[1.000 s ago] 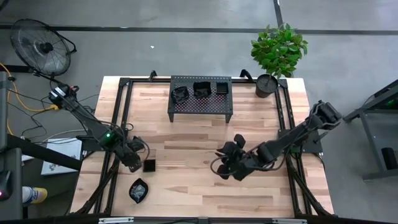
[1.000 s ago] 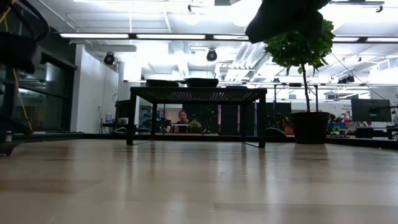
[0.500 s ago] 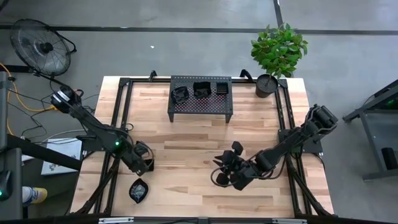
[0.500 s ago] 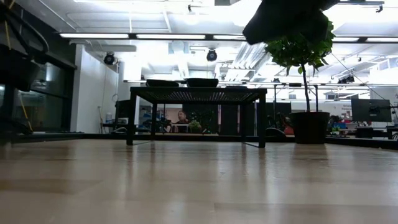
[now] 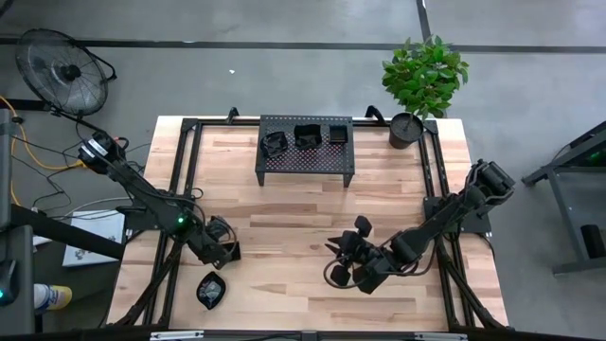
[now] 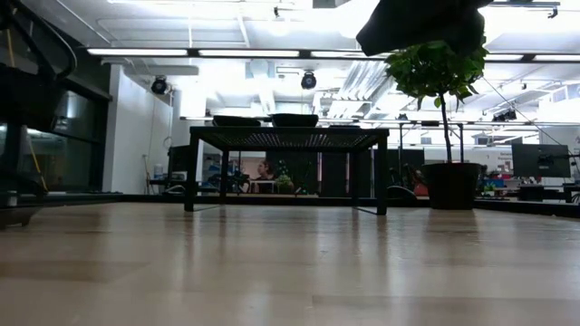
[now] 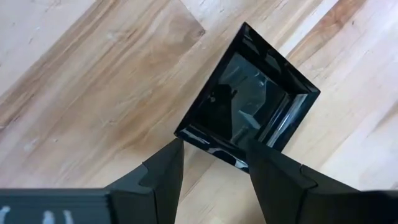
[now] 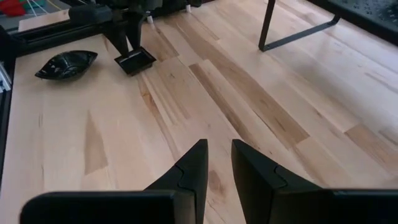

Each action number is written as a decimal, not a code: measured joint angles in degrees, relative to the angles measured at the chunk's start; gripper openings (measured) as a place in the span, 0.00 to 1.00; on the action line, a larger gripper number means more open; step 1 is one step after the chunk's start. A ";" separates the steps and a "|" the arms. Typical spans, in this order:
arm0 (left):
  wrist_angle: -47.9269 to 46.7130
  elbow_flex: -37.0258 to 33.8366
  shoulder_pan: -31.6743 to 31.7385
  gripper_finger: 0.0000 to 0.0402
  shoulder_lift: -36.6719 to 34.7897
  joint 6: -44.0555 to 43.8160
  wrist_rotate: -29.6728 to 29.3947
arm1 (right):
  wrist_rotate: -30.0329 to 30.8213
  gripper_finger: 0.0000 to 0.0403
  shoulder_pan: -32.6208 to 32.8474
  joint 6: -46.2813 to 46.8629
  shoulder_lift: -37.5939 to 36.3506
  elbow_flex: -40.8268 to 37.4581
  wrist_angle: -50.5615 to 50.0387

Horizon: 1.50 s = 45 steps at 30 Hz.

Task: Pick & Place Mini shaped plates
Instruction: Stack the square plate on top of the square plate on the shelf

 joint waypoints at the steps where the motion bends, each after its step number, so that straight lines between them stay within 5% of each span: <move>1: 0.03 0.00 0.00 0.43 0.00 -0.35 -0.02 | 0.13 0.17 0.00 -0.40 0.00 0.00 0.02; 11: 0.97 0.00 0.09 0.41 0.22 -2.82 -1.17 | 0.85 0.17 0.00 -1.10 0.00 0.00 0.01; 29: 3.43 0.36 0.09 0.08 3.26 0.95 -1.66 | 1.48 0.17 -0.14 -2.24 -0.02 0.00 -0.10; 45: 2.33 5.99 0.11 0.00 3.26 15.12 -18.63 | 3.59 0.17 -0.15 -1.83 4.59 0.00 2.37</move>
